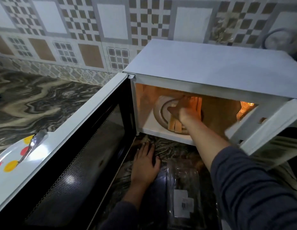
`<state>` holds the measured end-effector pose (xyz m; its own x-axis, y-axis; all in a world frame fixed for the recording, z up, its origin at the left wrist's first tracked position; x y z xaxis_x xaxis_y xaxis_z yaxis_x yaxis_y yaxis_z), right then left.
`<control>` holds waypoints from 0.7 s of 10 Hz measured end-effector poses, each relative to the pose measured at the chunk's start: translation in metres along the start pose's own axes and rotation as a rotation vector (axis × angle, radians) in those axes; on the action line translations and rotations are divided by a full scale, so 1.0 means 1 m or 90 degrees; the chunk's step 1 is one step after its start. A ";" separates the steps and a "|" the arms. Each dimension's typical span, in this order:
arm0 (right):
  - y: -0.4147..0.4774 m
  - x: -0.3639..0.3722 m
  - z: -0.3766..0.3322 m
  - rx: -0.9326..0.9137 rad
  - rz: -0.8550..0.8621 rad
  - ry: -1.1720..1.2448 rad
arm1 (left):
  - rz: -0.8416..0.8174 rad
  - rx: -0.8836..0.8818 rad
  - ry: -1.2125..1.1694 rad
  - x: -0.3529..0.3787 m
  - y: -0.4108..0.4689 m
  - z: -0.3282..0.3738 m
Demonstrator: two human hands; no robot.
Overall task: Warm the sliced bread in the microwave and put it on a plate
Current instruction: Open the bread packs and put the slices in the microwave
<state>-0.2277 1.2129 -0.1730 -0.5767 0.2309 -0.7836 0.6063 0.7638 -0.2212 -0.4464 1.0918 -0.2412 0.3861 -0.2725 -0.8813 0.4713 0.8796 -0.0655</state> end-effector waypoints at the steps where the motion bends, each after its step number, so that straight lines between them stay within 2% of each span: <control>1: -0.072 -0.024 -0.023 -0.076 -0.059 -0.057 | -0.004 0.005 -0.012 0.002 -0.001 -0.002; 4: -0.108 -0.019 -0.024 -0.202 0.060 -0.229 | 0.008 -0.004 -0.004 0.003 -0.001 -0.002; 5: -0.105 -0.018 -0.021 -0.200 0.077 -0.245 | 0.010 0.002 -0.011 0.002 -0.001 -0.002; 6: -0.094 -0.017 -0.021 -0.209 0.059 -0.169 | 0.020 0.008 -0.010 0.001 -0.001 -0.002; 7: -0.088 -0.021 -0.017 -0.191 0.061 -0.207 | 0.022 0.007 -0.003 0.002 -0.001 -0.002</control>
<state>-0.2787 1.1513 -0.1274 -0.2955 0.1442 -0.9444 0.4355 0.9002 0.0011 -0.4477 1.0916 -0.2442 0.4058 -0.2446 -0.8806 0.4665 0.8840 -0.0305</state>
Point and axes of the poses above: each hand's wrist, its own y-axis towards the middle knuckle, its own x-axis out of the palm, z = x × y, the point moved 3 cm from there along y, towards the middle knuckle, and after that the axes turned 13 degrees about -z, right-handed, at the moved point
